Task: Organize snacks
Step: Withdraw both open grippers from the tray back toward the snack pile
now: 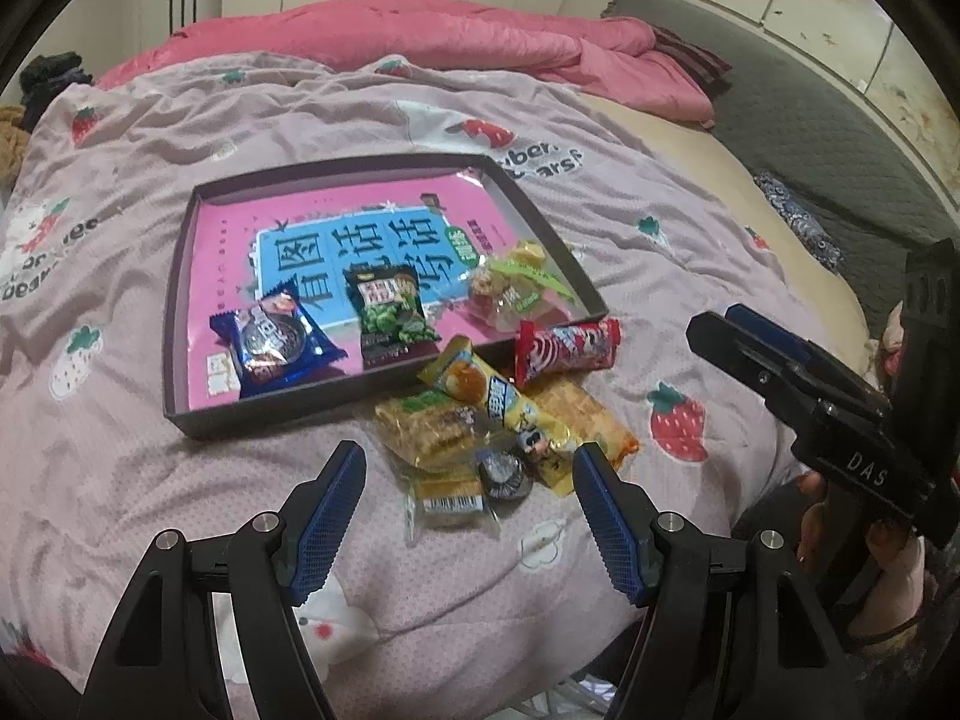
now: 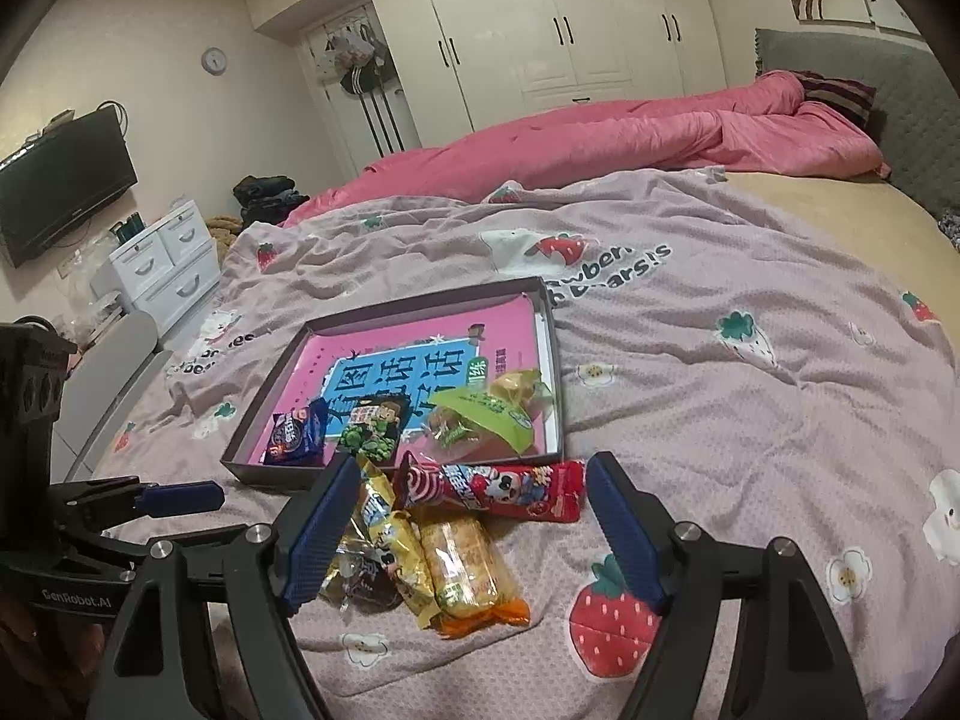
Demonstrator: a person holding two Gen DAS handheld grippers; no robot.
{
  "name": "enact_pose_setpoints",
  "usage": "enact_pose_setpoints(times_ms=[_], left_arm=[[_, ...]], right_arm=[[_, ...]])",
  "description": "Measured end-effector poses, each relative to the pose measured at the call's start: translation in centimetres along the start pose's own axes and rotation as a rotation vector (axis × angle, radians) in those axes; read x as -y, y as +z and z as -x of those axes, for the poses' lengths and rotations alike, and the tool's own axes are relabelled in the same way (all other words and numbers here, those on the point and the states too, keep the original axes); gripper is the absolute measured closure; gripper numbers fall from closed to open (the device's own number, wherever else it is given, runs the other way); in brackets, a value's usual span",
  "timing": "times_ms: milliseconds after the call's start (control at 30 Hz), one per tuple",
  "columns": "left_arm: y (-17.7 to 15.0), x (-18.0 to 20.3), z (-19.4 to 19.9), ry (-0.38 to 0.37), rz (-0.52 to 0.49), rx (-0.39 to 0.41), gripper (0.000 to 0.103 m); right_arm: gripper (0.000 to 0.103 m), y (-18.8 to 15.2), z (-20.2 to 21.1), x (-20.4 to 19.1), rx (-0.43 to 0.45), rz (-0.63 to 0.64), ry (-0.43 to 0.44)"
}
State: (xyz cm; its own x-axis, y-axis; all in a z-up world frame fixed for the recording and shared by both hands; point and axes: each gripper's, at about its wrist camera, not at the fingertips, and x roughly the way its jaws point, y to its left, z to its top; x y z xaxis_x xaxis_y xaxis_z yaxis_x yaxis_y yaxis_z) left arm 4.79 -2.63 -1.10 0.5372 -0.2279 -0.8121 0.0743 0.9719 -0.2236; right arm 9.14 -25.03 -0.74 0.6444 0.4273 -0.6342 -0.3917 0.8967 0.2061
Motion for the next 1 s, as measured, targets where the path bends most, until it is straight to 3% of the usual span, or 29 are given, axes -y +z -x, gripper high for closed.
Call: enact_pose_setpoints(times_ms=[433,1000], left_arm=[[-0.6,-0.5,-3.1,0.012,0.000,-0.085,0.030],[0.8,-2.9,-6.0,-0.034,0.113,-0.108,0.030]], right_arm=[[0.026,-1.4,-1.7,0.1,-0.098,0.028,0.005],[0.026,-1.7,-4.7,1.2,-0.179,0.007,-0.028]])
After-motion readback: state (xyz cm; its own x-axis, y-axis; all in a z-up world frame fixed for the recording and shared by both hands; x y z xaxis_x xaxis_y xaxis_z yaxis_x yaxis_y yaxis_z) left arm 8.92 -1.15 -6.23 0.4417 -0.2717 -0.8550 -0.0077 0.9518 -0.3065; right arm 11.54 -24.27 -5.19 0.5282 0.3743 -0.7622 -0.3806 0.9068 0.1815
